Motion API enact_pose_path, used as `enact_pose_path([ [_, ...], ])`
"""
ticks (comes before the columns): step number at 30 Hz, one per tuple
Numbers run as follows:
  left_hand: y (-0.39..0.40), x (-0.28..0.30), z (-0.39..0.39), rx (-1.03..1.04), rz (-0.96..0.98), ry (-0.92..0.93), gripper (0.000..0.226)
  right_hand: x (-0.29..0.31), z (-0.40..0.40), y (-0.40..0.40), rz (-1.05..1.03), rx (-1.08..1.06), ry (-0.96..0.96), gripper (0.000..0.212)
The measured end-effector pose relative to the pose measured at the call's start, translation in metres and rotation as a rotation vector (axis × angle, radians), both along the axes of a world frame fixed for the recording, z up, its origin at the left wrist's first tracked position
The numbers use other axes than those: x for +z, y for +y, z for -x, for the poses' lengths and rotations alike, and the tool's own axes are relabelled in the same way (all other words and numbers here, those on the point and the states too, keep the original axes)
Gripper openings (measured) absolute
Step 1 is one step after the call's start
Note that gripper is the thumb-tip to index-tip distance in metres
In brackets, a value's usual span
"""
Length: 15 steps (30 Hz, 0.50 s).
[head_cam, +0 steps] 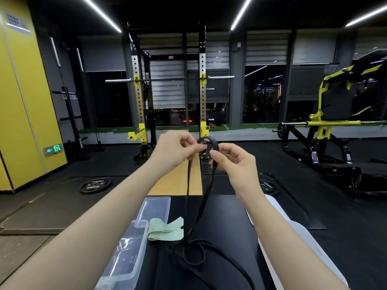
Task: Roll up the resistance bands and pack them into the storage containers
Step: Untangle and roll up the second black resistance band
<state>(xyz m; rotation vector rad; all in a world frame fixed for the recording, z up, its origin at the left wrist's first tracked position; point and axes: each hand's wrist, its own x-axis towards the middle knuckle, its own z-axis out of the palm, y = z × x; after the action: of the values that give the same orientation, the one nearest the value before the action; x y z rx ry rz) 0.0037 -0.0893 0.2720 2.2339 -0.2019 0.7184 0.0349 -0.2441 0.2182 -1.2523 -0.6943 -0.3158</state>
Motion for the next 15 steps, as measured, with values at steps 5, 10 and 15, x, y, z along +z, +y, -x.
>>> enact_pose_path([
  [5, 0.0, -0.024, -0.005, 0.081, -0.068, -0.144, 0.009, 0.001, -0.002, 0.004, 0.039, -0.018, 0.056, 0.013],
  [10, -0.009, -0.033, -0.006, -0.134, 0.282, -0.01, 0.023, 0.005, -0.008, 0.009, 0.086, -0.09, 0.082, 0.011],
  [15, -0.011, -0.044, -0.006, -0.222, 0.548, 0.06, 0.018, 0.003, -0.012, 0.016, 0.087, -0.011, 0.163, 0.007],
])
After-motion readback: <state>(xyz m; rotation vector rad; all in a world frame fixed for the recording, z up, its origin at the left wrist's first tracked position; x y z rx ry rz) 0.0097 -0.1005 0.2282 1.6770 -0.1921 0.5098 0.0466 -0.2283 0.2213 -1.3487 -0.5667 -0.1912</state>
